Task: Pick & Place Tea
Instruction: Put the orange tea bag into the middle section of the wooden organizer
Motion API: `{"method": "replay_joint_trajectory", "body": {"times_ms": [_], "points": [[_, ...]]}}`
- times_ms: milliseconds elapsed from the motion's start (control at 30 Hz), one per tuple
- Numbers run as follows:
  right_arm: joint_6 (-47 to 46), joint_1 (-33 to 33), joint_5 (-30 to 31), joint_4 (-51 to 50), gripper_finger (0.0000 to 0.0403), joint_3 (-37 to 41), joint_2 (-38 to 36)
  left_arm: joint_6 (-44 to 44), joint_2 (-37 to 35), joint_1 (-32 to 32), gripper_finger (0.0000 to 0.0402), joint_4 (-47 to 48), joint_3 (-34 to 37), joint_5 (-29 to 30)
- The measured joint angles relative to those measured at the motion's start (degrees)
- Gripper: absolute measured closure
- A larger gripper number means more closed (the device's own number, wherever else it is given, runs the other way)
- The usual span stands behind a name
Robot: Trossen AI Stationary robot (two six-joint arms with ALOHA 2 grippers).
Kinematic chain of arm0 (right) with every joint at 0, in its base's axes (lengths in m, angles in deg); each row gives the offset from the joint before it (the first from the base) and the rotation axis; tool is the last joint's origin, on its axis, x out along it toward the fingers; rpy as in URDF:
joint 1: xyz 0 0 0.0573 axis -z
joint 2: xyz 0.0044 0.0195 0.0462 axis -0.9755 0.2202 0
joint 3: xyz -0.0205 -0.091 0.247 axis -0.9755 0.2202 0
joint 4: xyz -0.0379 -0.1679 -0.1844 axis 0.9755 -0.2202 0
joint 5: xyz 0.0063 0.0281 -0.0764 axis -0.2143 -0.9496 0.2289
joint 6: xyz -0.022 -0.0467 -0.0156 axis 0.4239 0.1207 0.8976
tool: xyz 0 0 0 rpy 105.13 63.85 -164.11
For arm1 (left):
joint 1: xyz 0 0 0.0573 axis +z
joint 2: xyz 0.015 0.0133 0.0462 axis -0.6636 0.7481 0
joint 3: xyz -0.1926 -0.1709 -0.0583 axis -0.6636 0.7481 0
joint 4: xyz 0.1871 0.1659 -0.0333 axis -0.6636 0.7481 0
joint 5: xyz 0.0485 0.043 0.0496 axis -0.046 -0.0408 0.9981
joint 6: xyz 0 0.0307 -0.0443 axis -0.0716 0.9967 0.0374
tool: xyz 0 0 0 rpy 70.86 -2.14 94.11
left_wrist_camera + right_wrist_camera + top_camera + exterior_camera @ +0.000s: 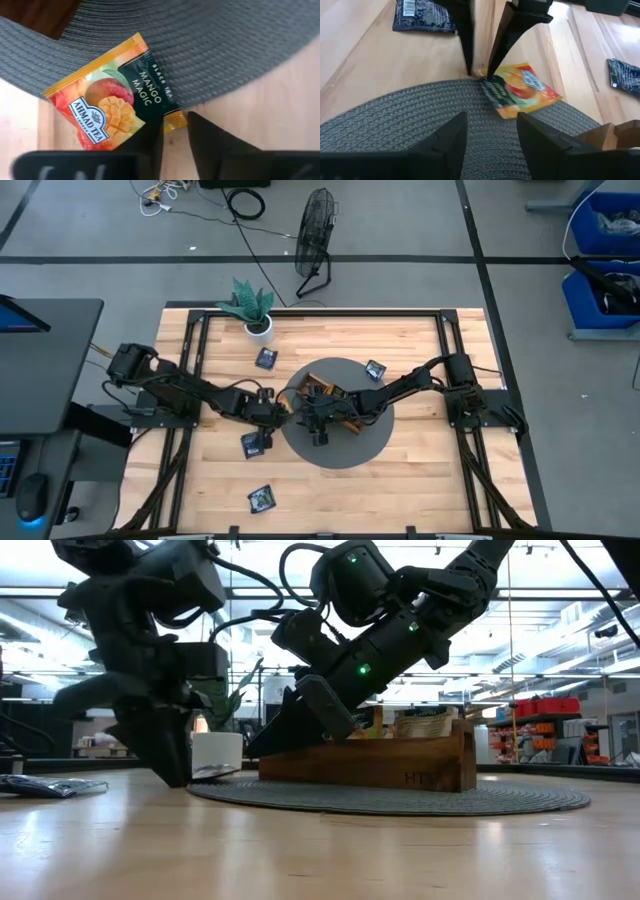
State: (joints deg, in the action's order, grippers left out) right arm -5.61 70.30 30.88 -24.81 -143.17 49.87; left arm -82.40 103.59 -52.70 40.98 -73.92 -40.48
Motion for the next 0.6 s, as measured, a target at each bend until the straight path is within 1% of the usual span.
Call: {"method": "replay_joint_trajectory", "body": {"times_ms": [167, 200, 433, 600], "points": [[0.0, 0.0, 0.0, -0.01, 0.0223, 0.0, 0.0, 0.35, 0.04, 0.47, 0.0385, -0.03, 0.0, -0.02], [0.0, 0.0, 0.0, -0.02, 0.0223, 0.0, 0.0, 0.39, 0.04, 0.47, 0.0392, 0.03, 0.0, -0.44], [0.4, -0.09, -0.03, -0.02, 0.0223, 0.0, -0.01, 1.97, -0.45, -0.6, 0.0399, 0.32, 0.09, -1.06], [2.35, -0.39, -0.17, 0.0, 0.0223, 0.0, -0.02, 2.75, -2.16, -1.26, 0.04, 3.09, -0.7, -0.86]]}}
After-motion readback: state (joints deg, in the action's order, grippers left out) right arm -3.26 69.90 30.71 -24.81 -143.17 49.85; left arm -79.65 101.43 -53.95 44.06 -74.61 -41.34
